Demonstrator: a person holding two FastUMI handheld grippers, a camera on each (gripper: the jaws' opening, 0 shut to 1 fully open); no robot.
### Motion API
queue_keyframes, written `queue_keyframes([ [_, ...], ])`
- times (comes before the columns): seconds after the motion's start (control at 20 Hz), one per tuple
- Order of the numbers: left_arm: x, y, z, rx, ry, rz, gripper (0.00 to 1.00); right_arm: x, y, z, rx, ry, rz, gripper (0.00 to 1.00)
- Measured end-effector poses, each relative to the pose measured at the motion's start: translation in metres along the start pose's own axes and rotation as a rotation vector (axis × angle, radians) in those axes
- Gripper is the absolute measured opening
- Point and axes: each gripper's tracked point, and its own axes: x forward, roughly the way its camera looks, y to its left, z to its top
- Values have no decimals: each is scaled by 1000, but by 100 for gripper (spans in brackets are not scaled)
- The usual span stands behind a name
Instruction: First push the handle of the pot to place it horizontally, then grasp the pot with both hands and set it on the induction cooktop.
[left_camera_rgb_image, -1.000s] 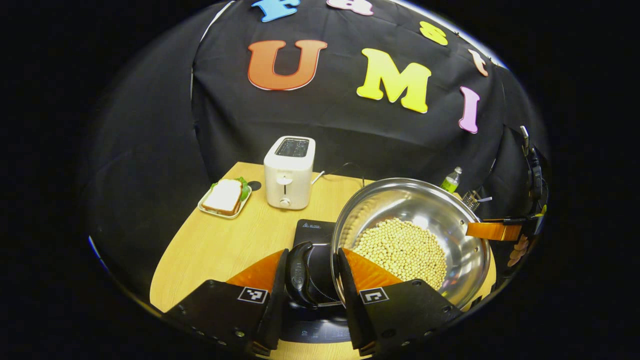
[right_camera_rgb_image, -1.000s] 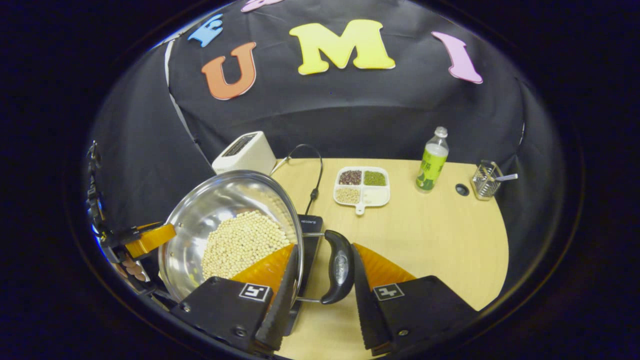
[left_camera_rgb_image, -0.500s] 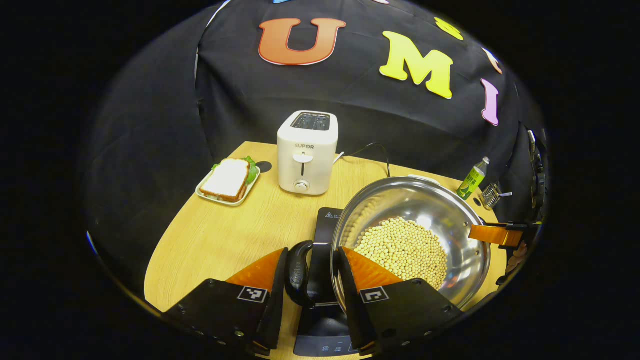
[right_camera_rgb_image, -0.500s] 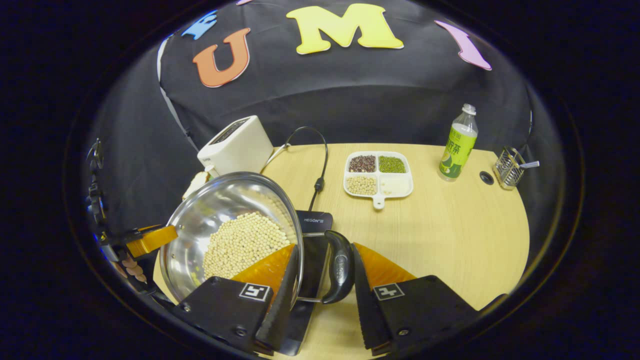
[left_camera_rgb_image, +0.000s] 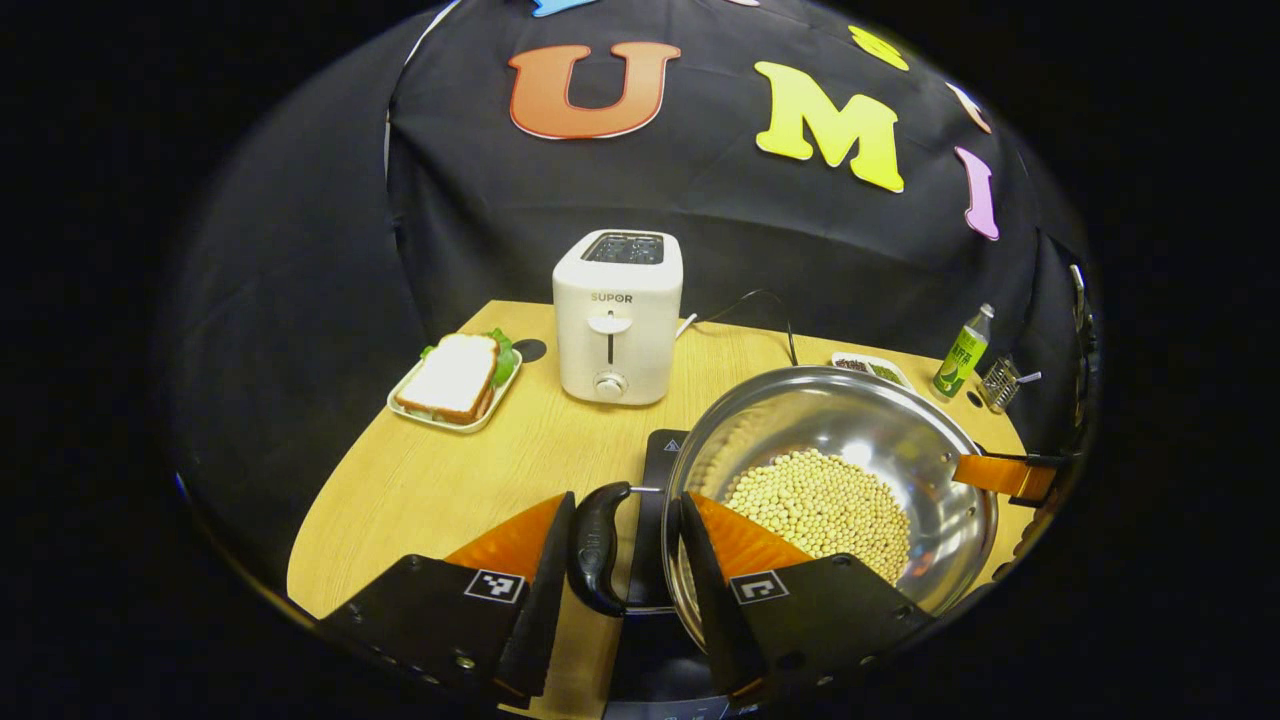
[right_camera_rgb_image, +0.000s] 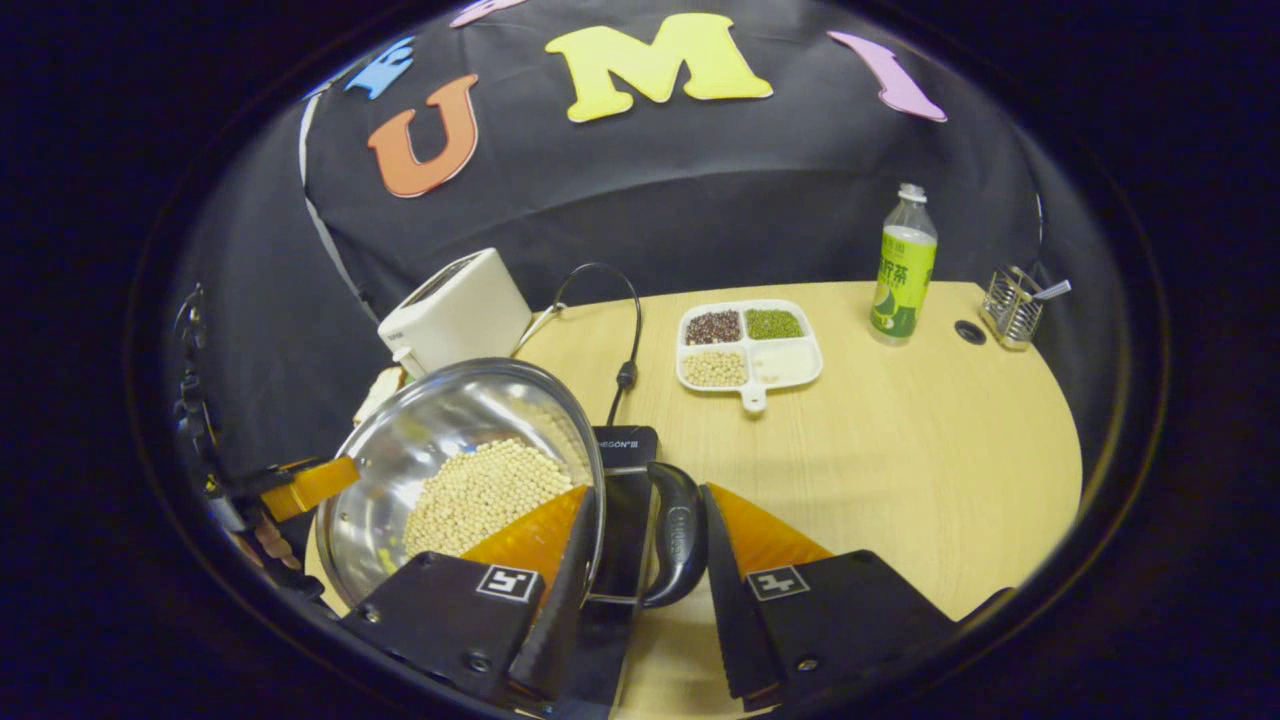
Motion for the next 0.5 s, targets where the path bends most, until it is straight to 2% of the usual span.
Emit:
queue_keyframes([
  [0.2, 7, -6, -17, -9, 62, -16, 67, 1, -1, 0, -25, -29, 8, 65],
  [0.25, 6, -5, -17, -12, 63, -18, 57, 0, -1, 1, -27, -42, 18, 66],
  [0.3, 6, -3, -14, -8, 51, -11, 72, 1, -1, 3, -27, -60, 31, 68],
  [0.4, 7, 1, -10, -2, 25, 5, 80, -1, -5, 6, -15, -89, 42, 68],
  [0.45, 4, 0, -7, -3, 7, 3, 82, -2, -7, 8, -8, -106, 43, 71],
  [0.5, -1, -1, -1, -5, -12, 2, 89, -5, -8, 10, -5, -122, 49, 77],
])
